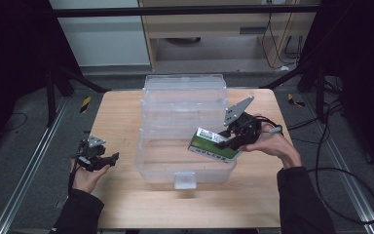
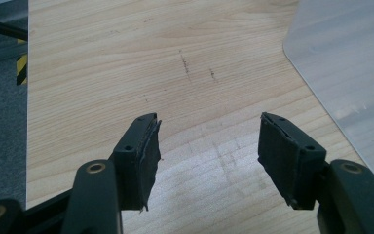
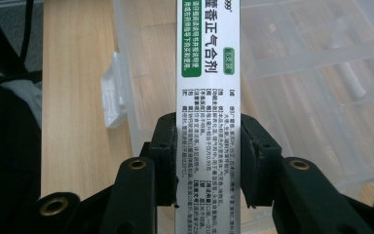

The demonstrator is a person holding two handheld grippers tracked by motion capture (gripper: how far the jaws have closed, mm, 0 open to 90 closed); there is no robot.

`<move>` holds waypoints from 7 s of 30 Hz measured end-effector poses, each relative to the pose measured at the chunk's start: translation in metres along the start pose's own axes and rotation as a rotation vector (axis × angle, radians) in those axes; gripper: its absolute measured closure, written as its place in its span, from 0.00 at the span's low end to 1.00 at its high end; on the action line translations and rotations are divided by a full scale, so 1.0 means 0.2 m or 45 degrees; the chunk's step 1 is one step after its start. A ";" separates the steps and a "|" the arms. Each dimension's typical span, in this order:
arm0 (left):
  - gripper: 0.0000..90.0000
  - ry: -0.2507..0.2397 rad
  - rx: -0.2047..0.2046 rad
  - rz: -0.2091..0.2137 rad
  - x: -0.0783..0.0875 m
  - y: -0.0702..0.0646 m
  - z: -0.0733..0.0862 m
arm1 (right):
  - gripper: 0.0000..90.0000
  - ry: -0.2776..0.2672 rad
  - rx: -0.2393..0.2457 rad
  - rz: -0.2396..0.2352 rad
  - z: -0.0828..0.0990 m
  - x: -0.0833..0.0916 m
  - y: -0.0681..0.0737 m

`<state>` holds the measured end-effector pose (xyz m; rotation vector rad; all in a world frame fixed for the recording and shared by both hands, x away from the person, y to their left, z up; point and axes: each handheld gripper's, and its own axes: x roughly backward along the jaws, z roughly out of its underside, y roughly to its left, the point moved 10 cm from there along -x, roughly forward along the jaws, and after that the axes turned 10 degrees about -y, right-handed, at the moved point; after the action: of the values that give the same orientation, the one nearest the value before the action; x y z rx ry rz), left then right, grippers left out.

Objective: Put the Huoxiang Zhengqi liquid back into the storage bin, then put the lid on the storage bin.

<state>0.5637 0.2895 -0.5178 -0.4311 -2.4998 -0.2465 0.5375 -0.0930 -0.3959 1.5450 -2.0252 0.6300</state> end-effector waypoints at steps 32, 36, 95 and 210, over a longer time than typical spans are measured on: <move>0.44 0.024 -0.004 -0.009 -0.02 0.01 0.03 | 0.71 0.218 0.168 -0.151 0.07 -0.14 0.03; 0.44 0.023 -0.005 -0.008 -0.02 0.01 0.02 | 0.71 0.233 0.194 -0.170 0.07 -0.15 0.03; 0.43 0.031 -0.010 -0.006 -0.02 0.01 0.03 | 0.70 0.483 0.244 -0.194 0.25 -0.36 0.08; 0.44 -0.002 -0.014 0.000 0.00 0.00 0.00 | 0.64 0.312 -0.014 -0.147 0.15 -0.50 0.34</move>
<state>0.5628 0.2888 -0.5170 -0.4363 -2.5013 -0.2597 0.4900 -0.0218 -0.4878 1.4871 -1.7430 0.7235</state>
